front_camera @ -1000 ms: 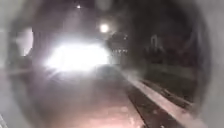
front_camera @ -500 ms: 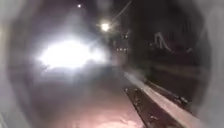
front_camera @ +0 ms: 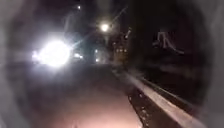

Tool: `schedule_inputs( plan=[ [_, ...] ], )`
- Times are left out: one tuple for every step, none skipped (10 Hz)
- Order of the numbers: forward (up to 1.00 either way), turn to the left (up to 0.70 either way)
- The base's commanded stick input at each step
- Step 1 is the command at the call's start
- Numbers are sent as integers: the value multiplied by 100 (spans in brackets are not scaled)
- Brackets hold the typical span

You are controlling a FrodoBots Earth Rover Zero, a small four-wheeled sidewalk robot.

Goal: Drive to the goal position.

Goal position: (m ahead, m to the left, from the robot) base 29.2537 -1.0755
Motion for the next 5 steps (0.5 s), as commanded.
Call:
schedule_inputs(
  plan=[
    [70,0],
    [70,0],
    [70,0],
    [70,0],
    [70,0]
  ],
)
